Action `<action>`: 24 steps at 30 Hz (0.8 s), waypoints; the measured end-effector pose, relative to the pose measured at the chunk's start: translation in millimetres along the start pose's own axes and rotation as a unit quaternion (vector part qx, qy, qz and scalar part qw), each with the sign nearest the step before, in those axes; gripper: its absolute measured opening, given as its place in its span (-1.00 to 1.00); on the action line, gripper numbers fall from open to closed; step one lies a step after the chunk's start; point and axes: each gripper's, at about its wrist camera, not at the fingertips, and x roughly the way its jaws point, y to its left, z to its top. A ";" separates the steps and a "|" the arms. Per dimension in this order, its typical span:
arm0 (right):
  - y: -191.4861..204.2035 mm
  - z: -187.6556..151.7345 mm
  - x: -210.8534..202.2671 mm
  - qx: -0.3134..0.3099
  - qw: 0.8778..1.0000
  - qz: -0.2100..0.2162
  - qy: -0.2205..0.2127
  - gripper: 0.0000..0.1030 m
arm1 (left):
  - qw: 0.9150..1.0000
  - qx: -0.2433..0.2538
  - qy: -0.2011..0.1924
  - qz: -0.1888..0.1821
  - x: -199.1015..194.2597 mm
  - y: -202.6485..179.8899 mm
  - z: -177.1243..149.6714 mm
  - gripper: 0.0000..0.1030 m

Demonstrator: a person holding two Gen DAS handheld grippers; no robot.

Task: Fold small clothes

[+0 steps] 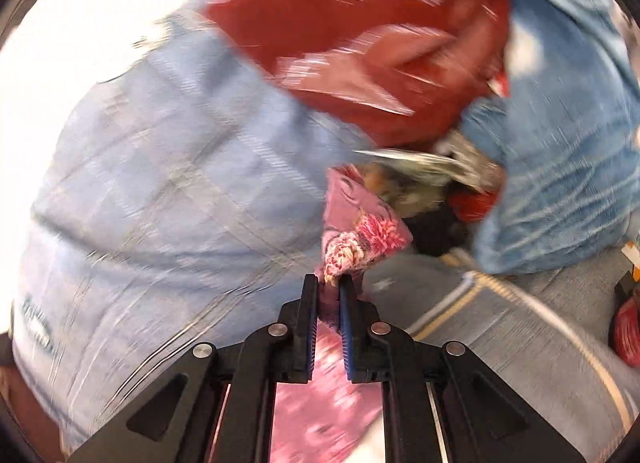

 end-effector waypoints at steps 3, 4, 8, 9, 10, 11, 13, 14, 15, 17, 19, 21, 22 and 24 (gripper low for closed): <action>39.3 -17.3 -16.8 -0.029 0.999 0.022 0.010 -0.81 | 0.999 -0.032 -0.009 -0.039 -1.2 14.8 2.1 0.26; 53.1 -25.4 -20.6 -0.037 0.999 0.032 0.015 -0.81 | 0.999 -0.028 -0.002 -0.040 -1.7 14.0 5.2 0.26; 120.3 -69.0 -17.9 -0.065 0.994 0.081 0.046 -0.81 | 0.998 -0.047 0.006 -0.047 -4.3 21.7 13.5 0.26; 138.8 -84.7 -16.5 -0.070 0.991 0.097 0.058 -0.81 | 0.997 -0.053 0.017 -0.056 -3.0 24.9 14.1 0.26; 152.0 -96.7 -16.5 -0.074 0.989 0.107 0.067 -0.81 | 0.996 -0.057 0.021 -0.059 -3.3 27.3 13.8 0.26; 173.1 -115.5 -13.4 -0.080 0.985 0.125 0.083 -0.81 | 0.996 -0.063 0.022 -0.061 -4.4 29.8 13.9 0.26; 199.4 -142.3 -6.2 -0.091 0.979 0.146 0.105 -0.81 | 0.995 -0.070 0.029 -0.069 -6.6 33.3 15.0 0.26; 218.6 -160.7 -1.7 -0.098 0.974 0.161 0.122 -0.81 | 0.994 -0.075 0.030 -0.072 -7.7 35.9 15.2 0.26; 230.9 -175.6 -1.2 -0.103 0.971 0.170 0.133 -0.81 | 0.993 -0.081 0.029 -0.079 -11.0 38.0 15.6 0.26; 262.3 -207.3 5.5 -0.117 0.962 0.189 0.160 -0.81 | 0.992 -0.088 0.025 -0.089 -17.1 42.3 16.8 0.26; 295.8 -241.7 11.8 -0.136 0.949 0.211 0.189 -0.81 | 0.990 -0.099 0.016 -0.102 -25.5 50.0 17.8 0.26; 322.0 -272.8 13.8 -0.155 0.938 0.225 0.213 -0.81 | 0.986 -0.114 0.009 -0.118 -32.7 58.8 20.5 0.26; 331.6 -290.4 9.8 -0.161 0.931 0.235 0.227 -0.81 | 0.985 -0.121 0.007 -0.125 -35.1 62.5 21.6 0.26; 350.2 -326.0 16.5 -0.170 0.919 0.244 0.259 -0.77 | 0.981 -0.133 0.004 -0.139 -37.9 69.1 23.5 0.26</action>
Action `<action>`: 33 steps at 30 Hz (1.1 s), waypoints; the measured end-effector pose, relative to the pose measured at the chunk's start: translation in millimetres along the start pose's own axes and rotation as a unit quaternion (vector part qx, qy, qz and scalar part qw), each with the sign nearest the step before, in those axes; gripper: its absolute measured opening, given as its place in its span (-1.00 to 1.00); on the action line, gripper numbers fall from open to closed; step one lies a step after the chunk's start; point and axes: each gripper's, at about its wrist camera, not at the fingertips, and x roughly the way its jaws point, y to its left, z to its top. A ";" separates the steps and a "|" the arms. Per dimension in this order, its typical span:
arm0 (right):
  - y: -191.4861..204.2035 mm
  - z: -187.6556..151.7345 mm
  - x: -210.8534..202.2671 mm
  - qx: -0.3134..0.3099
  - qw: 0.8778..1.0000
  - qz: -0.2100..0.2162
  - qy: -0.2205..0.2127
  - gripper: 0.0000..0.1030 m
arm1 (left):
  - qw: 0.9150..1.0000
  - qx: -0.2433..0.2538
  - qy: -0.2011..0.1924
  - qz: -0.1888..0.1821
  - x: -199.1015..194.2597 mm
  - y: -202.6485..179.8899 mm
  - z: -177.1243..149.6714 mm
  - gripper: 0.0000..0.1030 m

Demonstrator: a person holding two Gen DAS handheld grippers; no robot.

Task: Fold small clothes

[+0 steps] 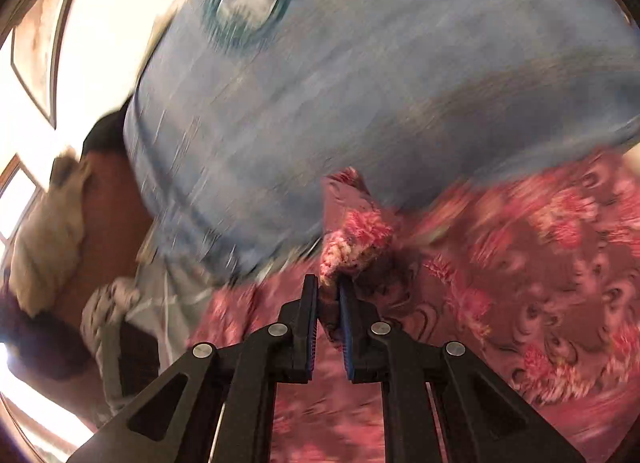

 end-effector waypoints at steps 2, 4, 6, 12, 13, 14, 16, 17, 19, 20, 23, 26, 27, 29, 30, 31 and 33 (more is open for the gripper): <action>11.6 -24.7 34.1 0.000 0.999 -0.004 0.052 -0.70 | 1.000 -0.010 0.001 -0.006 -2.2 4.7 3.4 0.26; 15.8 -49.1 50.5 -0.001 0.995 -0.008 0.096 -0.70 | 1.000 -0.017 0.005 -0.011 -0.9 7.7 5.1 0.27; 21.4 -68.1 57.3 -0.014 0.992 -0.014 0.127 -0.69 | 1.000 -0.018 0.009 -0.012 2.9 7.3 5.3 0.36; -6.1 -87.4 -4.0 -0.003 0.994 -0.012 0.105 -0.44 | 0.999 -0.017 0.031 -0.032 32.2 -5.3 1.2 0.56; -18.9 -85.9 -18.3 0.012 0.995 -0.018 0.093 -0.43 | 0.998 -0.022 0.036 -0.039 40.3 -6.3 1.0 0.56; -38.0 -85.0 -38.3 0.034 0.996 -0.030 0.073 -0.43 | 0.998 -0.030 0.040 -0.041 49.4 -7.5 1.4 0.56; -67.8 -82.4 -68.5 0.066 0.995 -0.054 0.041 -0.41 | 0.998 -0.036 0.031 -0.038 58.2 -11.8 1.9 0.56; -85.8 -81.7 -85.4 0.086 0.994 -0.067 0.024 -0.39 | 0.999 -0.034 0.021 -0.036 57.9 -14.7 1.7 0.55; -112.4 -81.0 -109.5 0.119 0.989 -0.083 -0.001 -0.37 | 0.998 -0.020 0.011 -0.060 59.4 -25.1 1.2 -0.08; -128.0 -81.6 -123.6 0.142 0.986 -0.088 -0.017 -0.36 | 0.998 -0.012 0.013 -0.061 60.4 -28.6 1.8 -0.87; -157.4 -78.9 -148.4 0.191 0.976 -0.085 -0.054 -0.27 | 1.000 0.017 -0.017 -0.015 55.1 -37.6 1.2 -0.97; -175.4 -74.9 -151.8 0.239 0.963 -0.080 -0.091 -0.21 | 0.998 0.029 -0.050 0.005 33.6 -42.4 1.9 -0.97; -179.8 -74.0 -151.1 0.251 0.960 -0.074 -0.100 -0.21 | 0.997 0.033 -0.063 0.014 25.4 -44.2 1.7 -0.97; -192.5 -72.6 -152.3 0.281 0.950 -0.066 -0.120 -0.31 | 0.996 0.037 -0.081 0.032 15.0 -44.6 -0.2 -0.97; -198.0 -70.4 -154.1 0.291 0.946 -0.059 -0.128 -0.46 | 0.995 0.036 -0.082 0.036 12.2 -44.1 -2.1 -0.97; -200.9 -66.4 -160.7 0.288 0.947 -0.044 -0.138 -0.95 | 0.996 0.032 -0.077 0.040 10.8 -41.3 -4.9 -0.97; -192.3 -61.0 -168.9 0.263 0.950 -0.037 -0.164 -0.93 | 0.995 0.029 -0.055 0.076 16.5 -32.1 -16.8 -0.97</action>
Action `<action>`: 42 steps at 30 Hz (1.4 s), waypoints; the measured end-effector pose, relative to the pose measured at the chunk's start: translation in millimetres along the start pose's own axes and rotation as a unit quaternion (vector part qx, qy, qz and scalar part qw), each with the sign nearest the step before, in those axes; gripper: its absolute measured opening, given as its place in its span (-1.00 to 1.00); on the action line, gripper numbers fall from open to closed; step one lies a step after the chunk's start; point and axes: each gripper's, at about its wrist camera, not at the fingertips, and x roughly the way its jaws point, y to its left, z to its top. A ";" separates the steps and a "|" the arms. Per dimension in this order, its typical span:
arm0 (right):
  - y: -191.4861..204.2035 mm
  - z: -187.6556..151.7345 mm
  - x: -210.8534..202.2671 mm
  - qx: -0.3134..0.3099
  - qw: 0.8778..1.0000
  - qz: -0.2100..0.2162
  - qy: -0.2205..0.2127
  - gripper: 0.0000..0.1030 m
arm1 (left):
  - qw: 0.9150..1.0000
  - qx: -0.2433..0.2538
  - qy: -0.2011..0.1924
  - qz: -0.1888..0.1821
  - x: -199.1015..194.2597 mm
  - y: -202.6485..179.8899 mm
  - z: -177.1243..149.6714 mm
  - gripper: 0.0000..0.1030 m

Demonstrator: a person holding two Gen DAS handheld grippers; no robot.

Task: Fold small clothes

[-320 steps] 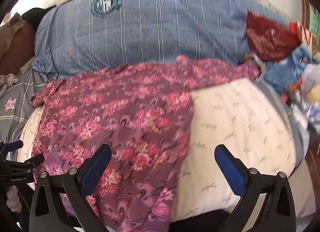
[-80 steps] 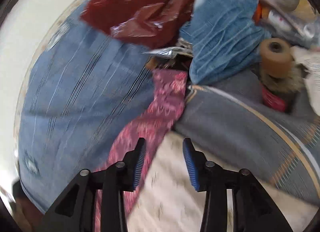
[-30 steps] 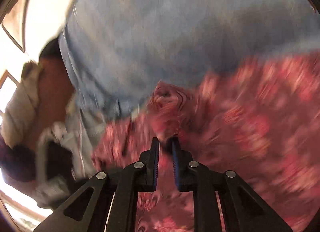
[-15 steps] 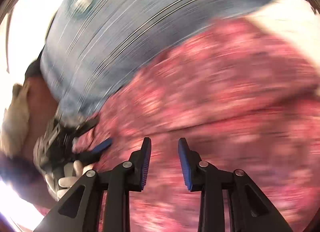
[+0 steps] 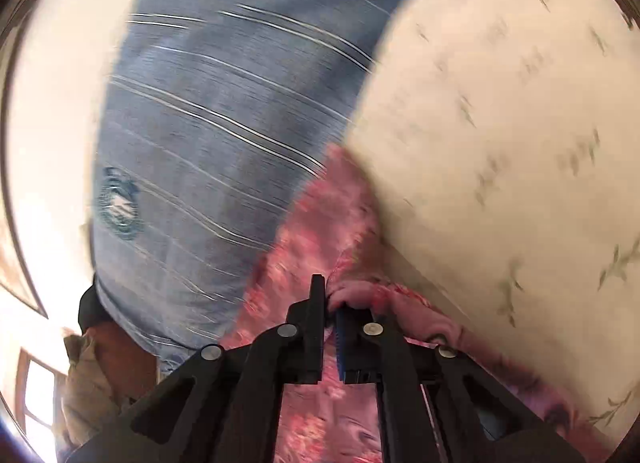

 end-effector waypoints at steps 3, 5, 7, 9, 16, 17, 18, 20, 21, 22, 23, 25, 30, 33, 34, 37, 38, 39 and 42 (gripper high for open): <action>6.0 -4.5 5.7 -0.018 1.000 -0.023 0.004 -0.92 | 0.998 -0.002 0.045 0.043 25.4 12.6 -8.3 -0.96; -8.2 -9.6 16.0 -0.017 0.995 -0.094 0.038 -0.90 | 0.998 -0.019 0.052 0.037 27.4 16.3 -8.7 -0.96; -14.9 -15.6 8.5 0.007 0.996 -0.081 0.034 -0.82 | 0.998 -0.017 0.046 0.023 10.7 14.5 -3.4 -0.95; -4.0 -22.5 -2.6 -0.007 0.995 -0.090 0.033 -0.78 | 1.000 -0.021 0.009 0.017 -11.5 14.7 2.4 -0.91; 86.5 -58.0 19.2 -0.160 0.983 -0.063 0.064 -0.49 | 1.000 -0.010 0.016 0.009 3.0 10.0 6.5 -0.39; 97.5 -66.1 27.8 -0.179 0.979 -0.061 0.071 -0.49 | 0.999 -0.009 0.030 0.030 15.1 8.6 3.9 -0.39; 112.4 -76.3 43.1 -0.203 0.974 -0.059 0.083 -0.49 | 0.998 -0.006 0.046 0.053 28.8 10.1 1.8 -0.42; 131.9 -92.0 66.9 -0.231 0.966 -0.052 0.100 -0.50 | 0.997 -0.001 0.042 0.059 31.4 8.3 0.8 -0.43; 142.5 -100.8 78.7 -0.244 0.963 -0.045 0.108 -0.50 | 0.998 -0.006 0.047 0.047 27.2 7.4 3.3 -0.43; 153.5 -110.0 90.4 -0.258 0.959 -0.040 0.115 -0.50 | 0.998 -0.011 0.051 0.035 24.9 7.8 4.7 -0.43; 162.2 -118.3 98.5 -0.269 0.955 -0.036 0.119 -0.50 | 0.998 -0.021 0.051 0.023 18.4 12.7 7.6 -0.43; 173.8 -134.8 106.7 -0.287 0.949 -0.027 0.129 -0.50 | 0.998 -0.040 0.038 0.010 3.6 23.2 15.1 -0.43; 188.4 -173.5 151.3 -0.323 0.931 -0.033 0.166 -0.50 | 0.997 -0.082 0.004 -0.006 -32.7 57.4 35.8 -0.06; 171.0 -200.2 181.9 -0.342 0.914 -0.071 0.207 -0.50 | 0.995 -0.102 -0.009 0.010 -48.7 78.5 46.4 0.02; 171.0 -205.1 174.2 -0.361 0.916 -0.050 0.167 -0.51 | 0.994 -0.105 -0.011 0.018 -52.6 85.5 48.9 0.05; 172.9 -205.4 175.5 -0.357 0.916 -0.055 0.176 -0.50 | 0.990 -0.131 -0.027 0.046 -70.1 113.4 58.4 0.12; 173.3 -205.1 176.1 -0.355 0.916 -0.053 0.179 -0.50 | 0.989 -0.138 -0.032 0.049 -75.0 121.0 59.5 0.12; 174.2 -203.4 176.3 -0.351 0.917 -0.054 0.183 -0.50 | 0.987 -0.150 -0.040 0.052 -81.7 130.3 60.6 0.12; 188.4 -203.3 174.1 -0.344 0.919 -0.067 0.182 -0.43 | 0.982 -0.175 -0.055 0.045 -92.8 145.5 59.9 0.12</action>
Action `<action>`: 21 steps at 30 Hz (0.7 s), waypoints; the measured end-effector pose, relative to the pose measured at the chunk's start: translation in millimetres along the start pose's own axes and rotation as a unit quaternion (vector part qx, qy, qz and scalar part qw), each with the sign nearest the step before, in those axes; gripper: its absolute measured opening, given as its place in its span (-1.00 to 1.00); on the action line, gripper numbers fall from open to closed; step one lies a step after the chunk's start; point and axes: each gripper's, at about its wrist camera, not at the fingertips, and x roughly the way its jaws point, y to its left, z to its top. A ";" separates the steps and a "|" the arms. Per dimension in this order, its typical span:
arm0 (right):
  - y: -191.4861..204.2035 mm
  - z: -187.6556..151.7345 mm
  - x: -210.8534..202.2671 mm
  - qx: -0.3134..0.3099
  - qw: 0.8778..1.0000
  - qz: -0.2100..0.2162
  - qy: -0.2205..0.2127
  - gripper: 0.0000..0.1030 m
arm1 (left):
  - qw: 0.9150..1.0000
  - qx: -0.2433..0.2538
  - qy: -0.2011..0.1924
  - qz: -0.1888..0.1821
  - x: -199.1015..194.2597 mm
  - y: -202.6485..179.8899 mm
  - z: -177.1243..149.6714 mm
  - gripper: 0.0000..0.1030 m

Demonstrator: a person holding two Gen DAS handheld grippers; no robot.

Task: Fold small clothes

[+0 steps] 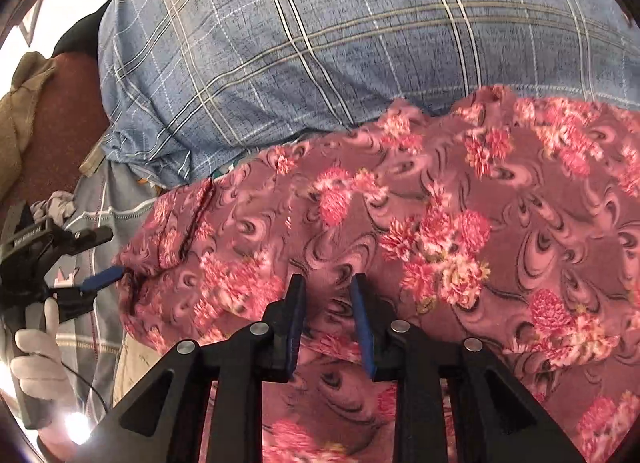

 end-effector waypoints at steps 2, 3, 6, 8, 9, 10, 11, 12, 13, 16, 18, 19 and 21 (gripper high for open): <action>17.2 4.8 -3.1 -0.002 0.999 0.043 -0.007 -0.41 | 1.000 0.000 0.000 -0.003 -2.1 2.9 0.2 0.12; 23.4 5.5 -1.9 -0.008 0.998 0.054 -0.005 -0.37 | 1.000 0.003 0.001 -0.003 -1.8 2.5 -0.6 0.12; 58.6 13.0 17.0 -0.038 0.995 0.087 0.018 -0.25 | 1.000 0.015 0.011 -0.005 3.6 -2.0 -3.4 0.16; 77.6 18.4 39.6 -0.047 0.994 0.091 0.037 -0.23 | 1.000 0.020 0.013 -0.004 7.2 -6.7 -3.1 0.16; 81.3 19.7 47.3 -0.043 0.994 0.093 0.043 -0.23 | 1.000 0.022 0.012 -0.005 5.5 -7.1 -2.8 0.16; 85.3 21.3 58.9 -0.033 0.993 0.099 0.055 -0.23 | 1.000 0.022 0.011 -0.007 2.7 -7.9 -2.9 0.16; 88.7 23.5 70.4 -0.021 0.992 0.106 0.064 -0.22 | 1.000 0.022 0.010 -0.009 2.8 -8.5 -2.1 0.16; 91.9 24.8 78.0 -0.015 0.992 0.109 0.067 -0.22 | 1.000 0.020 0.008 -0.013 2.1 -7.5 -1.4 0.16; 95.4 26.7 87.0 -0.008 0.991 0.112 0.072 -0.22 | 1.000 0.018 0.007 -0.016 1.0 -6.7 -0.5 0.16; 105.8 30.4 102.3 -0.008 0.990 0.119 0.073 -0.23 | 1.000 0.010 0.005 -0.027 0.5 -4.3 2.0 0.16; 113.6 33.2 106.0 -0.024 0.991 0.115 0.070 -0.42 | 0.999 0.006 0.006 -0.038 0.6 -2.6 1.9 0.16; 115.1 34.9 105.8 -0.028 0.991 0.113 0.068 -0.73 | 0.999 0.006 0.007 -0.043 1.2 -3.1 1.5 0.16; 110.4 39.3 99.1 -0.020 0.990 0.127 0.059 -0.86 | 0.998 0.009 0.014 -0.063 2.8 -6.3 -1.2 0.27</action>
